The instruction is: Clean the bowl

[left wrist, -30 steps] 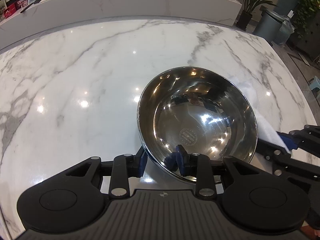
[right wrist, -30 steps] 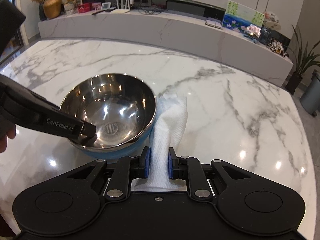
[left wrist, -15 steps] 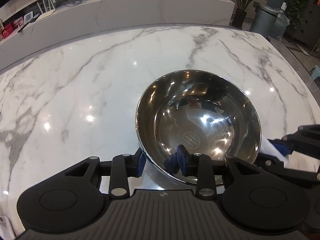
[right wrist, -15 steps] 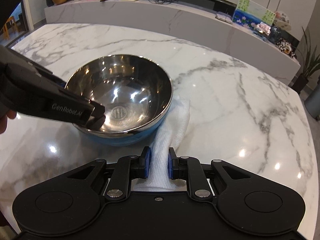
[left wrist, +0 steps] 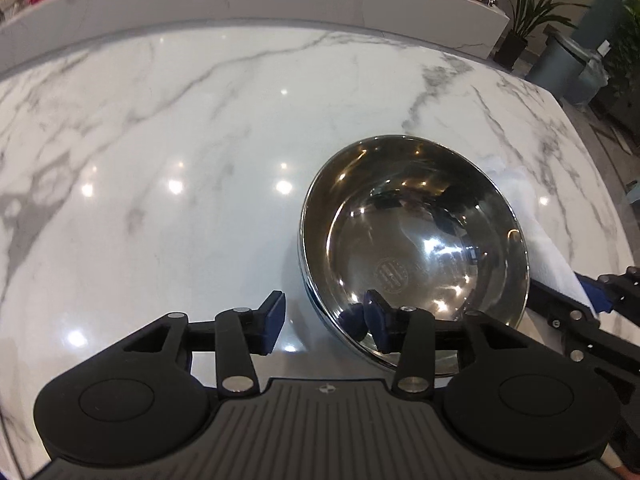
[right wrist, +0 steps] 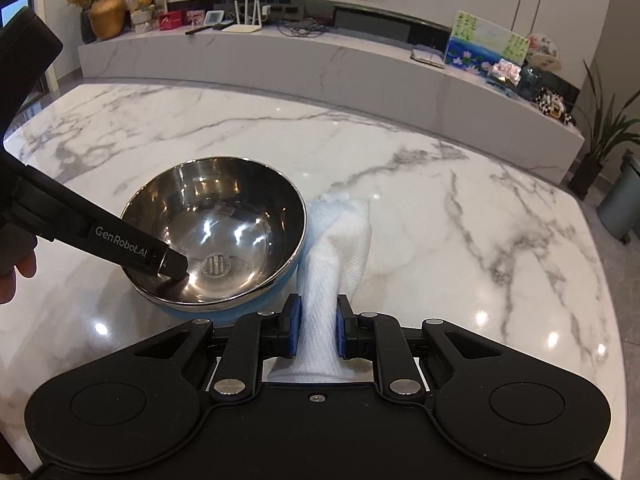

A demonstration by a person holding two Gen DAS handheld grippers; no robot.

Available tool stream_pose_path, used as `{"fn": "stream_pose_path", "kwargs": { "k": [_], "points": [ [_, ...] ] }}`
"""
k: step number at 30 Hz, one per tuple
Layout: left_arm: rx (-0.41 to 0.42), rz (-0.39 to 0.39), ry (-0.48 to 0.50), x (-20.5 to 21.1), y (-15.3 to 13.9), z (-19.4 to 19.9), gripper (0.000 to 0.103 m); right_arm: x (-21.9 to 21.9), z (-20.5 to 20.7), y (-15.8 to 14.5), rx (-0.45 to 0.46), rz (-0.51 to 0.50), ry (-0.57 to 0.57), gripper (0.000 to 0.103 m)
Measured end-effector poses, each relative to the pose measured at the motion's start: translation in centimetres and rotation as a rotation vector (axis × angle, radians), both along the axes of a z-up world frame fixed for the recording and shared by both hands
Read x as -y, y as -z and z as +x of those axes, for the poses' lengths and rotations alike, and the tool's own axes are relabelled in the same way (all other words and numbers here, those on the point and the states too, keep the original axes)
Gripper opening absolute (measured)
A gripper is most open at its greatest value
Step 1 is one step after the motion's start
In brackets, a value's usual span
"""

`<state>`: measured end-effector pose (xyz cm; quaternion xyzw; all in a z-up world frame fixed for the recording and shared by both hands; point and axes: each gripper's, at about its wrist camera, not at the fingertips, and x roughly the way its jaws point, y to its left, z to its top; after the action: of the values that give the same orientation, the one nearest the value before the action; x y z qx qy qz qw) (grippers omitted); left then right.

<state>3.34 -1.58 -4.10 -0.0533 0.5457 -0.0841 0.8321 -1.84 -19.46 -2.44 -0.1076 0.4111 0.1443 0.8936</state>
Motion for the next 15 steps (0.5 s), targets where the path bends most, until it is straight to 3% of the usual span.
{"fn": "stream_pose_path", "kwargs": {
  "k": [2, 15],
  "points": [
    [0.008, -0.006, 0.013, 0.1, -0.1, 0.0, 0.025, -0.2, 0.0, 0.2, -0.008, -0.005, -0.010, 0.015],
    [0.053, 0.015, -0.009, 0.0, -0.3, 0.4, 0.019, -2.5, -0.3, 2.1, -0.106, -0.036, -0.109, 0.015]
  ]
}}
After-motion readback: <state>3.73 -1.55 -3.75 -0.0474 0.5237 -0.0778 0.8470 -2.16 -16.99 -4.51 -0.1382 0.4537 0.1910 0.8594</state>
